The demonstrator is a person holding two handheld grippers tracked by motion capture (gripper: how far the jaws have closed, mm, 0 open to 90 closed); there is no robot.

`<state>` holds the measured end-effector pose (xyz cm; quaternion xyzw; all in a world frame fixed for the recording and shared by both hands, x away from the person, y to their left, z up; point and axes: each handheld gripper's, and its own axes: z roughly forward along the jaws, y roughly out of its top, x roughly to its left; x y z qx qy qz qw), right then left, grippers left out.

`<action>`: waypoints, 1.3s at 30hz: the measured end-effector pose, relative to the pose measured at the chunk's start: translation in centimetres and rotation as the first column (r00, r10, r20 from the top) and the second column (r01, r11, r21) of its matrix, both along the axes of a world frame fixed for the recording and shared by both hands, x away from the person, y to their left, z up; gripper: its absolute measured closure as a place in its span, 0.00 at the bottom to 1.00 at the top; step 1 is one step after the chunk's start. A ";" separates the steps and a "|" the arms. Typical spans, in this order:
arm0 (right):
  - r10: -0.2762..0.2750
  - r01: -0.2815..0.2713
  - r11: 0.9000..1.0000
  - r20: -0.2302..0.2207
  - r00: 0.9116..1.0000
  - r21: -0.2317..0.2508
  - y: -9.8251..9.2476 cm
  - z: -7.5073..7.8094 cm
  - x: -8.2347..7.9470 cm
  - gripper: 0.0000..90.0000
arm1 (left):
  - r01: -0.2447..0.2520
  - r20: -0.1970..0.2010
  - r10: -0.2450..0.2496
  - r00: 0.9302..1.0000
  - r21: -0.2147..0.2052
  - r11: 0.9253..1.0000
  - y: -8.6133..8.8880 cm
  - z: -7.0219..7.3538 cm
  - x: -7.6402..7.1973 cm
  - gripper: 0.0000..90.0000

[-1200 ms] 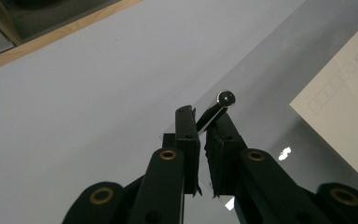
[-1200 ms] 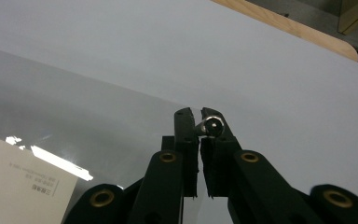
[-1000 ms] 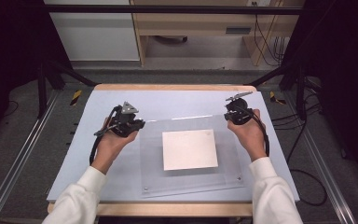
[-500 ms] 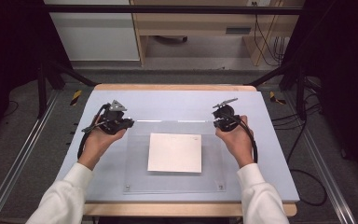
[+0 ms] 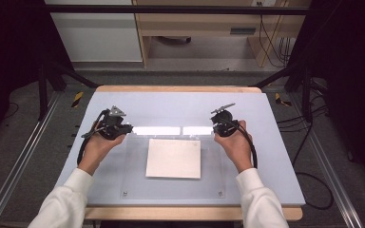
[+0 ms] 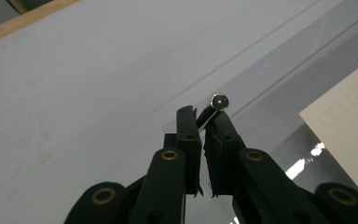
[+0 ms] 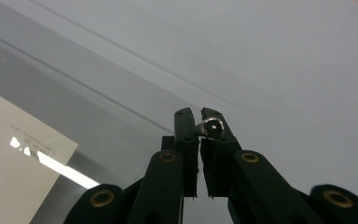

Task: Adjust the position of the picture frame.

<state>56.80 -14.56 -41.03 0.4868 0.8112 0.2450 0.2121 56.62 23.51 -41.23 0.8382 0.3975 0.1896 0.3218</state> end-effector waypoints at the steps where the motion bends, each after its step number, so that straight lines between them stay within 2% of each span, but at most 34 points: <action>1: -0.002 0.002 1.000 -0.004 1.000 0.001 0.0 -0.4 0.1 0.95 | -0.004 -0.004 0.004 1.000 0.000 1.000 0.0 -0.4 0.1 0.94; 2: -0.005 0.005 1.000 -0.013 1.000 0.014 -0.1 -1.1 0.2 0.95 | -0.009 -0.008 0.009 1.000 -0.003 1.000 -0.1 -0.7 0.2 0.94; 5: 0.000 0.000 1.000 -0.013 1.000 0.031 -0.4 -1.9 0.3 0.95 | -0.022 -0.011 0.022 1.000 -0.015 1.000 -0.2 -1.7 0.6 0.94; 8: 0.000 0.001 0.999 -0.013 1.000 0.040 -0.5 -2.3 0.4 0.95 | -0.021 -0.013 0.021 1.000 -0.002 1.000 -0.3 -2.0 0.6 0.94; 15: -0.005 0.005 0.997 0.003 1.000 0.078 -0.9 -3.5 0.7 0.95 | -0.031 -0.021 0.031 0.999 -0.015 0.999 -0.4 -2.8 1.0 0.94; 18: -0.010 0.010 0.997 0.002 1.000 0.080 -1.2 -3.6 0.8 0.95 | -0.031 -0.019 0.031 0.999 -0.017 0.999 -0.7 -3.0 1.1 0.94; 21: -0.012 0.013 0.997 -0.009 1.000 0.080 -1.5 -4.0 1.0 0.95 | -0.030 -0.038 0.029 0.999 -0.023 0.999 -1.0 -3.5 1.4 0.94; 26: -0.016 0.018 0.996 -0.017 1.000 0.090 -1.7 -4.2 0.9 0.95 | -0.031 -0.032 0.031 0.999 -0.027 0.999 -1.1 -3.7 1.4 0.94; 39: -0.019 0.017 0.993 0.016 1.000 0.119 -2.1 -5.1 0.9 0.95 | -0.051 -0.009 0.051 0.999 -0.033 0.998 -1.4 -4.3 1.2 0.94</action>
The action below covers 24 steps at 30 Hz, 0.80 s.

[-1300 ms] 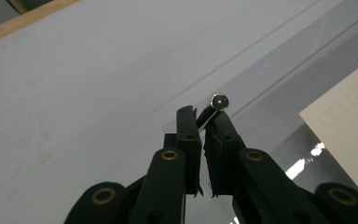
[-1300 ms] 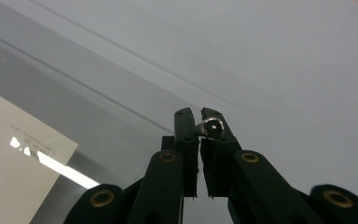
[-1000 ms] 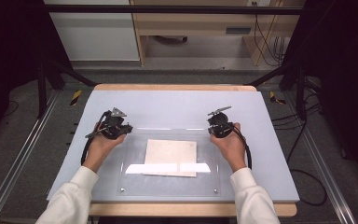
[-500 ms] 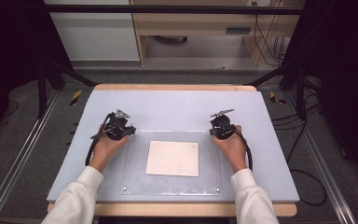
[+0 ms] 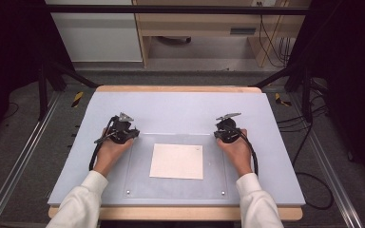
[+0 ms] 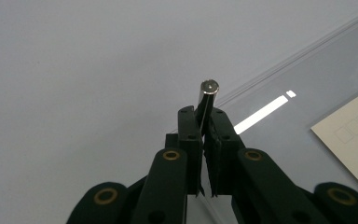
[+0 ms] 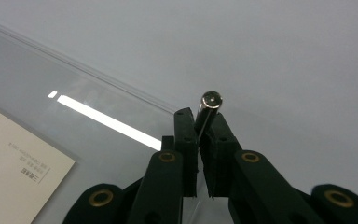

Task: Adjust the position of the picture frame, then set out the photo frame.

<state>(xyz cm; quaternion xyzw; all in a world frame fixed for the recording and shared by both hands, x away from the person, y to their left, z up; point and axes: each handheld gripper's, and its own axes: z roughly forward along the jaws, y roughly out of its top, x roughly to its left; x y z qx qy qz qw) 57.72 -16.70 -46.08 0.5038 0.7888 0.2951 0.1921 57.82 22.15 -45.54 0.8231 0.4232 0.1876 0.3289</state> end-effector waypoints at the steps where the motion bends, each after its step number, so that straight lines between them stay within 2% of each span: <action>1: 0.000 0.000 1.000 0.000 1.000 0.000 0.0 0.0 0.0 0.95 | 0.000 0.000 0.000 1.000 0.000 1.000 0.0 0.0 0.0 0.94; 6: 0.007 -0.008 1.000 0.028 1.000 0.013 -0.2 -0.3 -0.2 0.94 | -0.009 0.021 0.009 1.000 -0.007 1.000 0.0 -0.2 -0.2 0.94; 8: 0.010 -0.011 1.000 0.036 0.999 0.012 -0.3 -0.2 -0.3 0.93 | -0.013 0.051 0.013 0.999 -0.009 1.000 -0.1 -0.1 -0.5 0.93; 9: 0.010 -0.011 1.000 0.052 0.999 0.017 -0.4 0.0 -0.5 0.89 | -0.020 0.075 0.021 0.997 -0.010 1.000 0.0 0.1 -0.7 0.91; 11: 0.003 -0.006 1.000 0.085 0.996 0.029 -0.6 0.4 -0.8 0.83 | -0.041 0.122 0.042 0.992 -0.016 0.999 0.2 0.4 -1.0 0.80; 14: -0.024 0.019 0.999 0.134 0.991 0.036 -1.0 0.9 -1.4 0.70 | -0.082 0.171 0.087 0.981 -0.035 0.996 0.4 0.9 -1.5 0.60; 15: -0.042 0.032 0.998 0.171 0.984 0.060 -1.4 1.1 -1.9 0.63 | -0.090 0.195 0.098 0.976 -0.051 0.995 0.5 1.2 -1.8 0.49; 16: -0.045 0.033 0.997 0.184 0.982 0.070 -1.4 1.2 -2.1 0.60 | -0.093 0.203 0.104 0.974 -0.066 0.994 0.5 1.3 -2.0 0.45; 17: -0.045 0.033 0.997 0.184 0.982 0.070 -1.4 1.2 -2.1 0.60 | -0.093 0.203 0.104 0.974 -0.066 0.994 0.5 1.3 -2.0 0.41; 18: -0.046 0.033 0.997 0.204 0.978 0.063 -1.4 1.3 -2.6 0.53 | -0.076 0.199 0.093 0.975 -0.094 0.993 0.5 1.4 -2.3 0.37; 19: -0.046 0.033 0.997 0.204 0.978 0.063 -1.4 1.3 -2.6 0.53 | -0.076 0.199 0.093 0.975 -0.094 0.993 0.5 1.4 -2.3 0.31; 20: -0.040 0.028 0.998 0.219 0.975 0.055 -1.4 1.3 -2.8 0.50 | -0.070 0.200 0.089 0.976 -0.099 0.993 0.5 1.5 -2.3 0.31; 23: -0.036 0.028 0.999 0.258 0.965 0.037 -1.1 1.5 -3.2 0.40 | -0.070 0.224 0.088 0.971 -0.091 0.993 0.2 1.6 -2.7 0.11; 24: -0.040 0.034 0.999 0.277 0.960 0.026 -1.0 1.5 -3.4 0.36 | -0.059 0.232 0.081 0.969 -0.101 0.993 0.2 1.7 -2.7 0.10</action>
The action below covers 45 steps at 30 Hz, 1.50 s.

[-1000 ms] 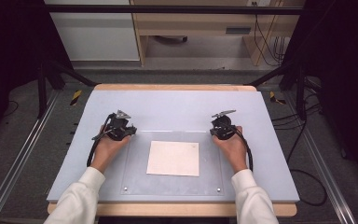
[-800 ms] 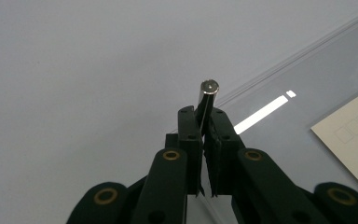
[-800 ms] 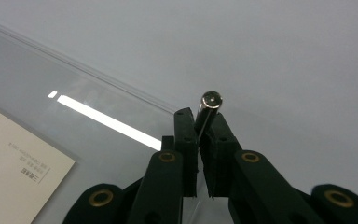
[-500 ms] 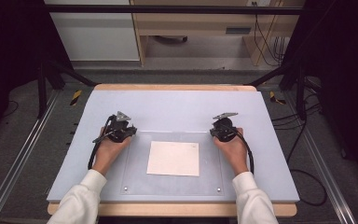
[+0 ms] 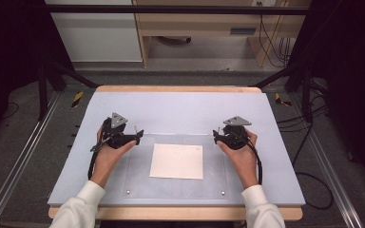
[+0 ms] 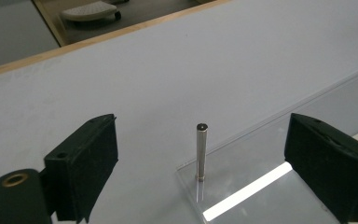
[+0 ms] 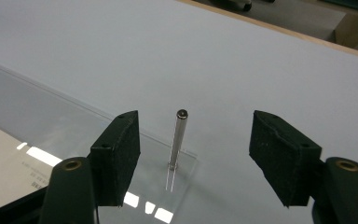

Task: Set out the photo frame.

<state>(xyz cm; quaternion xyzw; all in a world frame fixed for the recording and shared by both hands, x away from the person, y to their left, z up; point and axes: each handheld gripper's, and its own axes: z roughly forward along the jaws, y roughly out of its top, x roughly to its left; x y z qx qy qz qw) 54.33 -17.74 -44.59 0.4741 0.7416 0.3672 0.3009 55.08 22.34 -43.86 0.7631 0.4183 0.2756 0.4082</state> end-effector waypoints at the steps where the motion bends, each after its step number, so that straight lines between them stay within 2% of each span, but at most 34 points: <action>1: 0.000 0.000 1.000 0.000 1.000 0.000 0.0 0.0 0.0 0.36 | 0.000 0.000 0.000 1.000 0.000 1.000 0.0 0.0 0.0 0.10; 5: 0.006 -0.006 1.000 0.017 1.000 -0.011 0.3 -0.2 0.1 0.28 | 0.015 0.006 -0.015 1.000 0.004 1.000 -0.2 -0.1 -0.1 0.12; 6: 0.011 -0.011 1.000 0.015 1.000 -0.020 0.5 -0.3 0.1 0.21 | 0.017 0.001 -0.017 1.000 0.010 1.000 -0.3 -0.2 -0.1 0.19; 7: 0.011 -0.011 1.000 0.015 1.000 -0.020 0.5 -0.3 0.1 0.21 | 0.017 0.001 -0.017 1.000 0.010 1.000 -0.3 -0.2 -0.1 0.25; 8: 0.020 -0.019 0.999 0.024 1.000 -0.029 0.6 -0.4 0.0 0.21 | 0.018 -0.002 -0.018 1.000 0.011 1.000 -0.4 -0.3 -0.1 0.25; 9: 0.030 -0.029 0.999 0.026 0.999 -0.028 0.6 -0.4 0.0 0.24 | 0.012 0.006 -0.012 1.000 0.011 1.000 -0.4 -0.5 -0.2 0.29; 10: 0.032 -0.031 0.999 0.032 0.999 -0.033 0.7 -0.6 -0.1 0.31 | 0.008 0.012 -0.009 1.000 0.016 1.000 -0.5 -0.6 -0.2 0.35; 11: 0.032 -0.031 0.999 0.032 0.999 -0.033 0.7 -0.6 -0.1 0.31 | 0.006 0.014 -0.006 1.000 0.022 1.000 -0.6 -0.7 -0.3 0.35; 12: 0.028 -0.026 0.999 0.040 0.999 -0.041 0.7 -0.7 -0.1 0.39 | 0.005 0.018 -0.005 1.000 0.019 1.000 -0.6 -0.9 -0.3 0.37; 13: 0.024 -0.022 0.999 0.047 0.999 -0.049 0.6 -0.8 -0.2 0.41 | 0.008 0.017 -0.008 1.000 0.025 1.000 -0.7 -1.0 -0.3 0.39; 14: 0.031 -0.028 0.998 0.064 0.997 -0.050 0.6 -0.8 -0.1 0.59 | -0.011 0.034 0.010 0.999 0.025 1.000 -0.8 -1.1 -0.3 0.46; 15: 0.031 -0.028 0.998 0.064 0.997 -0.050 0.6 -0.8 -0.1 0.59 | -0.011 0.034 0.010 0.999 0.025 1.000 -0.8 -1.1 -0.3 0.51; 16: 0.031 -0.027 0.998 0.081 0.996 -0.048 0.7 -0.6 -0.1 0.69 | -0.017 0.038 0.016 0.999 0.023 1.000 -0.8 -1.1 -0.3 0.54; 17: 0.031 -0.027 0.998 0.081 0.996 -0.048 0.7 -0.6 -0.1 0.69 | -0.027 0.048 0.026 0.999 0.024 0.999 -0.9 -1.1 -0.2 0.54; 19: 0.036 -0.033 0.999 0.083 0.996 -0.043 0.8 -0.5 0.1 0.77 | -0.026 0.042 0.025 0.999 0.027 0.999 -1.0 -1.2 -0.1 0.64; 21: 0.036 -0.033 0.998 0.071 0.997 -0.050 1.1 -0.5 0.2 0.87 | -0.031 0.038 0.029 0.999 0.035 0.999 -1.1 -1.3 -0.1 0.72; 23: 0.039 -0.035 0.998 0.063 0.997 -0.055 1.1 -0.6 0.4 0.92 | -0.030 0.037 0.029 0.999 0.027 0.999 -1.1 -1.3 -0.1 0.77; 29: 0.030 -0.028 0.999 0.048 0.998 -0.046 1.2 -0.4 0.4 0.93 | -0.040 0.034 0.039 0.999 0.031 0.999 -1.2 -1.3 0.0 0.86; 31: 0.030 -0.029 0.999 0.045 0.999 -0.041 1.2 -0.4 0.4 0.94 | -0.051 0.037 0.049 0.998 0.045 0.998 -1.2 -1.3 0.1 0.89; 32: 0.032 -0.030 0.999 0.042 0.999 -0.042 1.2 -0.4 0.5 0.94 | -0.052 0.035 0.051 0.998 0.035 0.998 -1.2 -1.4 0.1 0.92; 34: 0.030 -0.029 0.999 0.029 0.999 -0.035 1.1 -0.3 0.6 0.94 | -0.051 0.017 0.050 0.999 0.028 0.998 -1.0 -1.2 0.2 0.93; 35: 0.022 -0.022 0.999 0.003 1.000 -0.036 1.3 0.0 0.7 0.94 | -0.051 0.016 0.050 0.999 0.034 0.998 -1.1 -1.2 0.3 0.93; 36: 0.022 -0.022 0.999 0.003 1.000 -0.036 1.3 0.0 0.7 0.94 | -0.052 0.006 0.051 0.999 0.044 0.998 -1.2 -1.0 0.4 0.93; 38: 0.018 -0.019 0.999 -0.030 0.999 -0.031 1.4 0.3 1.1 0.95 | -0.056 -0.020 0.057 0.998 0.035 0.998 -1.2 -0.8 0.6 0.94; 41: 0.026 -0.026 1.000 -0.073 0.997 -0.009 1.2 0.6 1.6 0.95 | -0.052 -0.051 0.054 0.997 0.034 0.998 -1.1 -0.6 1.1 0.94; 45: 0.018 -0.021 1.000 -0.131 0.991 -0.016 1.3 1.2 2.5 0.96 | -0.030 -0.111 0.036 0.993 0.057 0.998 -1.0 0.1 2.0 0.94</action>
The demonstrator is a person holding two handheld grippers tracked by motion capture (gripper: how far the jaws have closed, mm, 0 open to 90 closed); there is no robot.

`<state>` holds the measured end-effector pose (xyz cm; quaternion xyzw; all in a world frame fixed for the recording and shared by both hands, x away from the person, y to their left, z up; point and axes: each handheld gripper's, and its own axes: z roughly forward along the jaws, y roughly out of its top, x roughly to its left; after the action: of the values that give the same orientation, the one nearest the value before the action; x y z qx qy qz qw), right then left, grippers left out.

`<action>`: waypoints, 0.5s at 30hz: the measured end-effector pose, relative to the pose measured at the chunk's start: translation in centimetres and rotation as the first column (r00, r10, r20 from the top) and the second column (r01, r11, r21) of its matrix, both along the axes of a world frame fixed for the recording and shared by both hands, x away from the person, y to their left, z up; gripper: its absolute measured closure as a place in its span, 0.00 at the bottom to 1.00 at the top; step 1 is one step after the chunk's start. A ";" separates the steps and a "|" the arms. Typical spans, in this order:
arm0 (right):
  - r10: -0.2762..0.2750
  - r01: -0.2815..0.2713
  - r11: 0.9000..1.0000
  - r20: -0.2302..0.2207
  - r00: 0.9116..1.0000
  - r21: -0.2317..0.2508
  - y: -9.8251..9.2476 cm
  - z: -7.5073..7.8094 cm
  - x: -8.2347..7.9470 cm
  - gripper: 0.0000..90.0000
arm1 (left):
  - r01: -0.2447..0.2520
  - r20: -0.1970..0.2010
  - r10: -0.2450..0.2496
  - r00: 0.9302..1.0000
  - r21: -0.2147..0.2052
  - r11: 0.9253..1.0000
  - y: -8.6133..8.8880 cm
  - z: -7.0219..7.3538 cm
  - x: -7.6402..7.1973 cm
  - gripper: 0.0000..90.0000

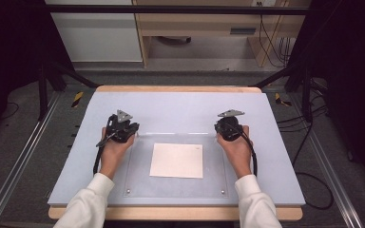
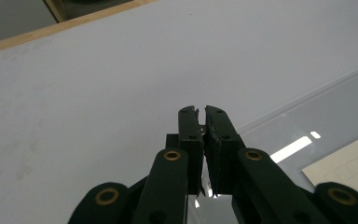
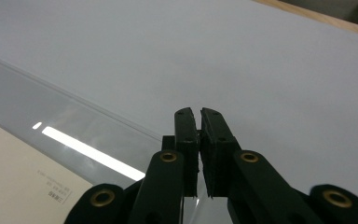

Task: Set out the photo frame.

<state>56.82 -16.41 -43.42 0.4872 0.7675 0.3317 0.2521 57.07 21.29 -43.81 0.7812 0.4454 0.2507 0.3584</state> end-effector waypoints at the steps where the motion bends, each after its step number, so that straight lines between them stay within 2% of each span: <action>1: 0.000 0.000 1.000 0.000 1.000 0.000 0.0 0.0 0.0 0.96 | 0.000 0.000 0.000 1.000 0.000 1.000 0.0 0.0 0.0 0.94; 2: -0.001 0.001 1.000 -0.023 1.000 -0.002 0.0 0.2 0.4 0.96 | 0.002 -0.004 -0.002 1.000 -0.002 1.000 0.0 0.0 0.2 0.94; 3: -0.007 0.007 1.000 -0.034 0.999 0.001 0.1 0.3 0.5 0.96 | 0.004 -0.022 -0.004 1.000 -0.002 1.000 0.0 0.2 0.6 0.95; 5: -0.009 0.009 1.000 -0.049 0.999 0.000 0.1 0.4 0.9 0.96 | 0.006 -0.027 -0.006 1.000 0.002 1.000 0.0 0.2 0.8 0.95; 6: -0.010 0.010 1.000 -0.058 0.998 -0.004 0.2 0.5 1.0 0.96 | 0.013 -0.050 -0.012 0.999 0.014 1.000 0.0 0.4 1.2 0.95; 7: -0.010 0.010 1.000 -0.058 0.998 -0.004 0.2 0.5 1.0 0.96 | 0.013 -0.050 -0.012 0.999 0.014 1.000 0.0 0.4 1.2 0.95; 9: -0.010 0.010 1.000 -0.078 0.997 -0.006 0.2 0.7 1.6 0.96 | 0.022 -0.081 -0.021 0.996 0.014 1.000 0.1 0.7 1.6 0.95; 15: -0.010 0.009 1.000 -0.105 0.994 -0.002 0.2 0.8 2.5 0.95 | 0.028 -0.117 -0.029 0.993 -0.008 1.000 0.3 0.8 2.5 0.95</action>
<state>59.31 -16.25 -42.58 0.5074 0.7776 0.3039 0.2134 59.52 21.56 -43.02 0.7998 0.4552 0.1977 0.3376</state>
